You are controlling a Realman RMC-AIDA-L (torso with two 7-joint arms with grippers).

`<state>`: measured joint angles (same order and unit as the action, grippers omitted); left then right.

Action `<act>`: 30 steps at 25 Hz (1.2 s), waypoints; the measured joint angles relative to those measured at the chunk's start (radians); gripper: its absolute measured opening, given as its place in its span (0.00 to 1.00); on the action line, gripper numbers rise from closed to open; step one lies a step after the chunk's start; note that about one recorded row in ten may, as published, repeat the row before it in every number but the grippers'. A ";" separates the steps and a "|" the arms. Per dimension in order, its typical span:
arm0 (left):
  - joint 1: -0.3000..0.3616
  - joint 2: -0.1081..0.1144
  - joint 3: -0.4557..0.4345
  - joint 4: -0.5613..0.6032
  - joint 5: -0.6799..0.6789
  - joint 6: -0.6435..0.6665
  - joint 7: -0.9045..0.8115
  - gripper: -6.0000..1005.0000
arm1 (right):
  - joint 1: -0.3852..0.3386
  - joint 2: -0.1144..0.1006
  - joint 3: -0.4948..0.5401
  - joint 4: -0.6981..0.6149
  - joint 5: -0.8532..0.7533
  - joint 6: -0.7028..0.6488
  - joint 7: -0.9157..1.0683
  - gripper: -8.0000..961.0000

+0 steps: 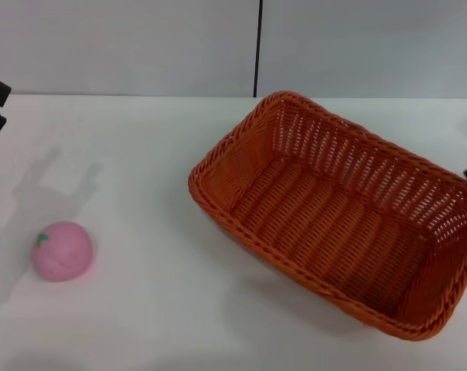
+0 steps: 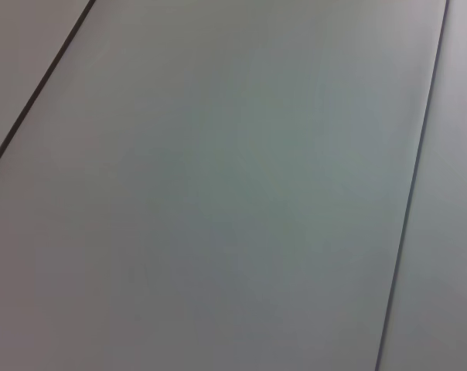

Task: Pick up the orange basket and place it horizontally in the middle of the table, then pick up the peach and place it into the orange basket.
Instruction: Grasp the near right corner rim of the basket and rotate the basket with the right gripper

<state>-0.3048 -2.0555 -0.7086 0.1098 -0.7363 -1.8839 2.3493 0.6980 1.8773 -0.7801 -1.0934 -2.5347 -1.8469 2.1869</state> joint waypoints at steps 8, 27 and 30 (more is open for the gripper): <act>-0.003 0.000 0.011 0.001 0.000 0.003 -0.005 0.84 | 0.013 0.019 -0.085 0.132 -0.024 0.111 -0.022 0.75; 0.001 0.000 0.023 0.000 0.000 0.003 -0.009 0.84 | 0.003 0.044 -0.098 0.166 -0.022 0.139 -0.079 0.24; 0.001 0.000 0.023 0.001 0.000 0.003 -0.010 0.84 | 0.004 0.044 -0.016 0.162 -0.016 0.126 -0.107 0.18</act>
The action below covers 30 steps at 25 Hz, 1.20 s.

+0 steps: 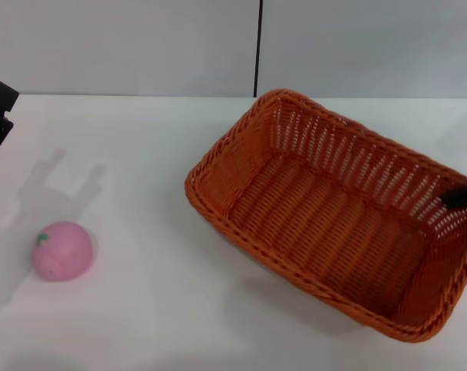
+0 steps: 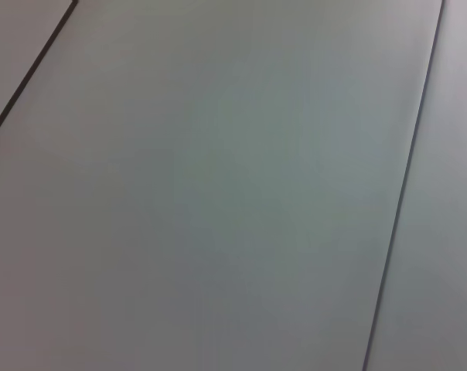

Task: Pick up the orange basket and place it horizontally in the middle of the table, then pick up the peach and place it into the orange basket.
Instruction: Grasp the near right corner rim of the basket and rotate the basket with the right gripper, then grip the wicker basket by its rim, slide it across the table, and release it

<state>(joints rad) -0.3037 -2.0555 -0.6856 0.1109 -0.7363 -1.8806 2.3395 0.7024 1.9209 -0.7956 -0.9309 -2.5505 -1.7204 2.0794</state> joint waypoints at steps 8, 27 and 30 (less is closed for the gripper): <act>0.002 0.000 0.000 0.004 0.000 0.000 0.000 0.84 | -0.021 -0.025 0.101 -0.003 0.145 -0.008 -0.024 0.18; 0.000 0.000 0.000 -0.001 -0.001 0.012 0.002 0.84 | -0.061 -0.108 0.136 -0.028 0.543 -0.213 -0.165 0.23; -0.003 0.000 0.000 0.001 -0.001 0.014 0.000 0.84 | -0.035 -0.127 0.132 -0.041 0.526 -0.268 -0.243 0.24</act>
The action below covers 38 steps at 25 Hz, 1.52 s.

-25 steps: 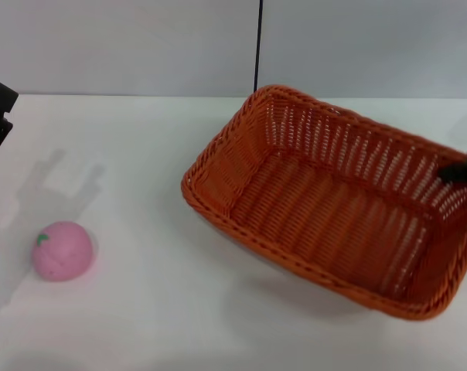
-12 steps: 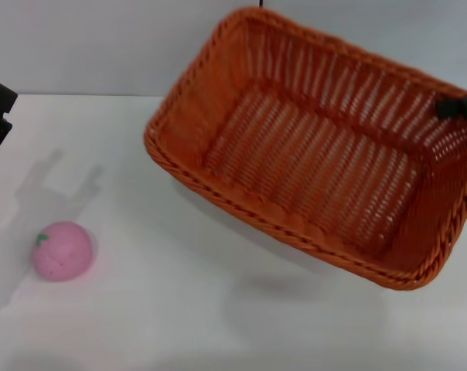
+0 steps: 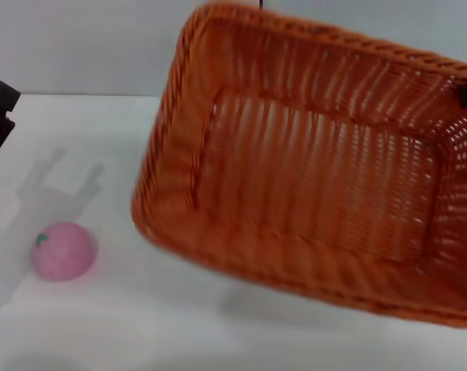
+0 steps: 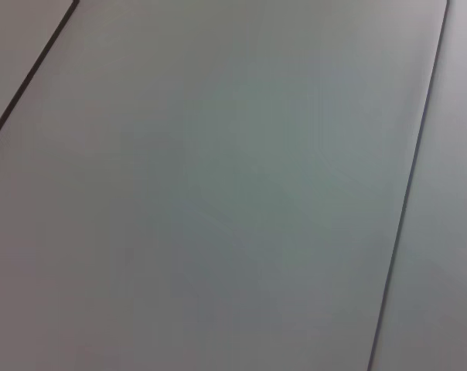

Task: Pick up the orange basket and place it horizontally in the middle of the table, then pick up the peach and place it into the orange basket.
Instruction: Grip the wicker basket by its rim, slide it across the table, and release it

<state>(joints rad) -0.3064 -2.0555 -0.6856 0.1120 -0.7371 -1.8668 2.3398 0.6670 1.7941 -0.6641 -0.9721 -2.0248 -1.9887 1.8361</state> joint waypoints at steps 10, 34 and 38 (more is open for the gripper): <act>0.001 -0.002 0.000 -0.008 0.001 0.005 -0.001 0.84 | 0.099 0.048 -0.142 0.026 -0.186 0.045 -0.105 0.26; 0.012 -0.004 -0.001 -0.020 -0.004 0.005 -0.002 0.84 | 0.183 0.085 -0.180 0.233 -0.285 0.222 -0.156 0.33; 0.012 -0.004 -0.001 -0.020 -0.004 0.004 -0.002 0.84 | 0.160 0.085 -0.129 0.229 -0.279 0.274 -0.161 0.34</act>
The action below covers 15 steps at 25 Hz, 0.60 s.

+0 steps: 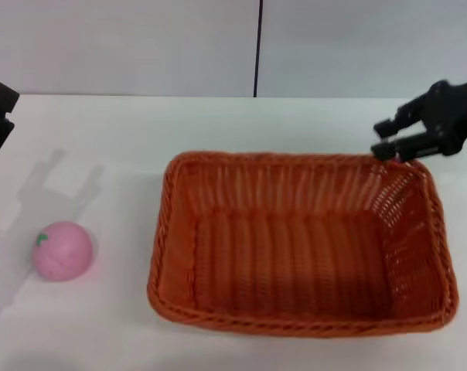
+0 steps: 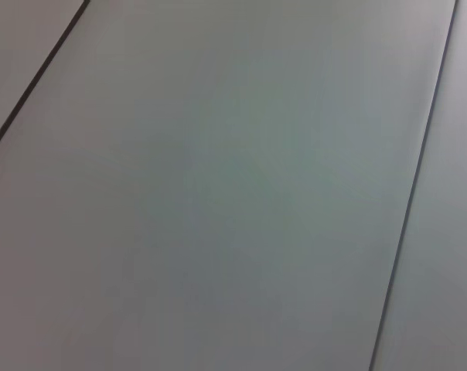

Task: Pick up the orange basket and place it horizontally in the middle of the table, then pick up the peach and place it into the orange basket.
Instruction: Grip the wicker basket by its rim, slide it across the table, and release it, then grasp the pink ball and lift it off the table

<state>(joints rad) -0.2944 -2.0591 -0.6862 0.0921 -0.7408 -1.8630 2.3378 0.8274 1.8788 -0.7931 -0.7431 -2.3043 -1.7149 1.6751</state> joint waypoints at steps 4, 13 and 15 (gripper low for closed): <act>0.002 0.001 0.001 0.000 0.003 -0.004 0.000 0.84 | -0.033 0.004 0.095 0.006 0.024 0.025 -0.036 0.36; 0.022 0.022 0.123 0.061 0.004 -0.029 -0.004 0.84 | -0.299 0.067 0.303 -0.007 0.495 0.065 -0.170 0.41; 0.024 0.024 0.181 0.102 0.004 -0.031 -0.005 0.84 | -0.374 0.096 0.328 0.000 0.618 0.078 -0.228 0.41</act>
<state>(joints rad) -0.2704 -2.0351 -0.5050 0.1936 -0.7366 -1.8943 2.3331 0.4534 1.9749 -0.4652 -0.7432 -1.6862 -1.6370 1.4476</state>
